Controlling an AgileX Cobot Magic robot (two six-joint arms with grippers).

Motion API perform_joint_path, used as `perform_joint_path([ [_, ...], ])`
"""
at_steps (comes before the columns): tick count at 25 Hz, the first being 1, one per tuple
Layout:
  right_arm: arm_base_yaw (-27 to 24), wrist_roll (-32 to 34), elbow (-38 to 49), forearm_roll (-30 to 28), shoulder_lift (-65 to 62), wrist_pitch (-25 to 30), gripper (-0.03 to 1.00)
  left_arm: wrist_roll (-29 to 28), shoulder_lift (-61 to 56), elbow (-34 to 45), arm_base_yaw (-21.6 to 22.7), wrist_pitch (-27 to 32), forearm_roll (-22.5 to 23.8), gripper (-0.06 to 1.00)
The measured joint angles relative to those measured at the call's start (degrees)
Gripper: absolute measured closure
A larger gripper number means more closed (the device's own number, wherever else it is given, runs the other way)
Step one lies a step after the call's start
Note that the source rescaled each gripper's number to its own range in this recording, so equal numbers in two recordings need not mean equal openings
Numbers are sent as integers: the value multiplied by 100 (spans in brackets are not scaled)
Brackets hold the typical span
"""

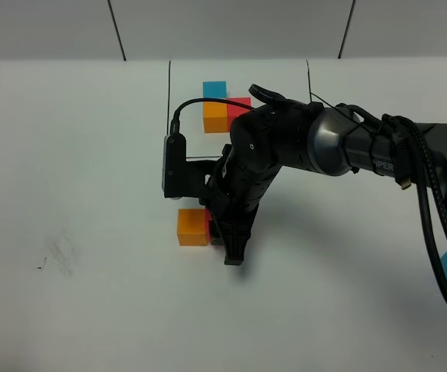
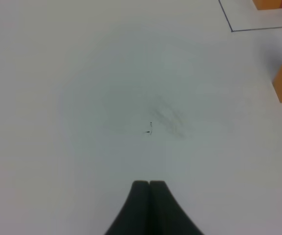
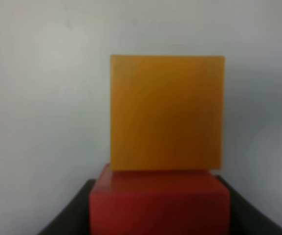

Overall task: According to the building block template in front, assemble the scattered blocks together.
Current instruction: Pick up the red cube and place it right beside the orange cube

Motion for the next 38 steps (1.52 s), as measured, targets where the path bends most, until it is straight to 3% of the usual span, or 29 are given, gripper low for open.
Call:
perform_joint_path([
  [38, -39, -285, -27, 40, 312, -72, 54, 0, 0, 0, 0, 0, 0, 94],
])
